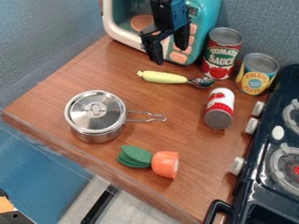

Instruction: Put the white and red can in front of the microwave

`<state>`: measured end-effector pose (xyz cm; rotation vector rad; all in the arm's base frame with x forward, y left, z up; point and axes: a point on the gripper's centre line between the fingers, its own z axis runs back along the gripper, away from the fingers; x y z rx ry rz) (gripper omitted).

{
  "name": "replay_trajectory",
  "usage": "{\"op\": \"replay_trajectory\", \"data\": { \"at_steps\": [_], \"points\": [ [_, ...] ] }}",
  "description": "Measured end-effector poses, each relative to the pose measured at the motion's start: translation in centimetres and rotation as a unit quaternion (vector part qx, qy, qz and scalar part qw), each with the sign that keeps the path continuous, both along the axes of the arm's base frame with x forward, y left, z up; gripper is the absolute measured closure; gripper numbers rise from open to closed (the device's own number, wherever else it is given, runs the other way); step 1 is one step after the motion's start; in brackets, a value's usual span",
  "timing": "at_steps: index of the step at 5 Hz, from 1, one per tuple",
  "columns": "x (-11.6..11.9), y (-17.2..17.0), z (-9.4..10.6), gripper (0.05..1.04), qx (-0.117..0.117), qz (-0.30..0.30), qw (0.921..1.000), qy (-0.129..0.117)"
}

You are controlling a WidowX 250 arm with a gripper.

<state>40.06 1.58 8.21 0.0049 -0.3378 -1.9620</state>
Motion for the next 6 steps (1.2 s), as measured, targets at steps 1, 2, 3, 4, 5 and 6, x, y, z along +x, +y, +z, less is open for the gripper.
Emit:
{"op": "replay_trajectory", "data": {
  "at_steps": [1,2,3,4,5,6],
  "points": [
    [-0.1,-3.3,-0.8,0.083,0.046,-0.128,0.9905,0.022],
    [-0.2,-6.0,-1.5,0.083,0.066,-0.218,0.9735,0.022],
    [-0.2,-7.0,-2.2,0.083,0.09,-0.278,0.9563,0.018],
    [-0.9,-9.2,-4.0,0.083,0.106,-0.355,0.9284,0.031],
    [-0.8,-10.2,-5.2,0.083,0.111,-0.401,0.9085,0.035],
    [-1.4,-11.3,-7.1,0.084,0.105,-0.423,0.8987,0.052]
  ]
}}
